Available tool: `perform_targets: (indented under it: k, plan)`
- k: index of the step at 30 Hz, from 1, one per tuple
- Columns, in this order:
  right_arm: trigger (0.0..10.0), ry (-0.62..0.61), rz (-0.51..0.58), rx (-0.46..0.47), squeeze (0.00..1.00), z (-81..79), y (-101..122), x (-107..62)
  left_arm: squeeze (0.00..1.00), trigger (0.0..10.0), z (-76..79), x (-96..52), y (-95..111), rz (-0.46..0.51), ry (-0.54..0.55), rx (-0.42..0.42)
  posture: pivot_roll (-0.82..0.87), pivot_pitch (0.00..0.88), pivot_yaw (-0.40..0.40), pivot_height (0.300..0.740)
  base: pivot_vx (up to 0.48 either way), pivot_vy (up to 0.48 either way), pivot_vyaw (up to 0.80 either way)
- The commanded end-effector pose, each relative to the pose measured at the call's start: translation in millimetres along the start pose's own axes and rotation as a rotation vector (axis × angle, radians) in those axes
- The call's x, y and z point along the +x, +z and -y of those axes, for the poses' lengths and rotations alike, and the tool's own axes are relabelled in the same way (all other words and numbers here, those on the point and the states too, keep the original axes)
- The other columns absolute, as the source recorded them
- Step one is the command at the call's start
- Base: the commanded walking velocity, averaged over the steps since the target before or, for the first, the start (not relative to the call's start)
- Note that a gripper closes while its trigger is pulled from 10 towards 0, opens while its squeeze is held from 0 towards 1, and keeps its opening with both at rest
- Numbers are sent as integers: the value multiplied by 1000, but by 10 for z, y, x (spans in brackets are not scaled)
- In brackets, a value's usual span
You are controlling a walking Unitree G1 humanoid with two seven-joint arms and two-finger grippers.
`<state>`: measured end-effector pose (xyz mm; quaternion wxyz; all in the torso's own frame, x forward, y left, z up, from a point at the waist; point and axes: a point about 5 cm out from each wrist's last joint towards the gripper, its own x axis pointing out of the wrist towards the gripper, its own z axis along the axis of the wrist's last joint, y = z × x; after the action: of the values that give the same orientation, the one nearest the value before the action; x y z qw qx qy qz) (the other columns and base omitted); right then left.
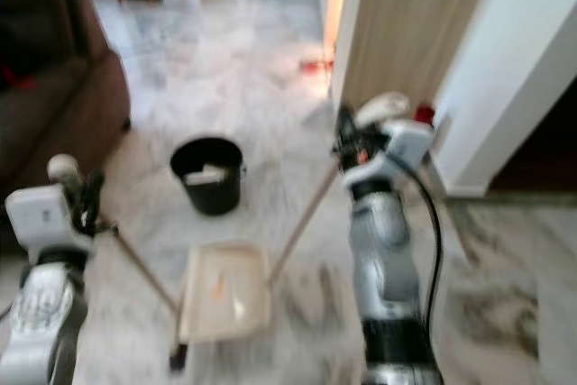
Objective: Sweep floor
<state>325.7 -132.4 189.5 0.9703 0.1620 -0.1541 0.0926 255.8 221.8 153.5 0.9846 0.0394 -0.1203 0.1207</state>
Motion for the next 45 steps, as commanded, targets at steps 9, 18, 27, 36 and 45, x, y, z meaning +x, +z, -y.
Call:
perform_targets:
  k: [9, 18, 27, 36, 45]
  plan:
    - [10000, 15, 60, 1, 0, -31, 125, 19, 0, 10000, 1, 9, 89, 41, 2, 0, 33, 69, 44, 740, 400, 0, 106]
    - [10000, 8, 66, 16, 0, -32, 129, 23, 0, 10000, -3, 17, 92, 40, 2, 3, 37, 78, 46, 740, 401, 0, 187]
    - [10000, 32, 146, 32, 0, -120, 320, 89, 0, 10000, -13, 16, 89, 38, 7, 3, 42, 86, 44, 740, 402, 0, 0]
    - [10000, 80, 266, 57, 0, -257, 651, 218, 0, 10000, -11, 20, 87, 39, 11, 1, 37, 87, 40, 740, 401, 0, 0]
    - [10000, 97, 289, 72, 0, -311, 708, 248, 0, 10000, -43, 6, 86, 42, 21, 3, 47, 83, 35, 740, 401, 0, 0]
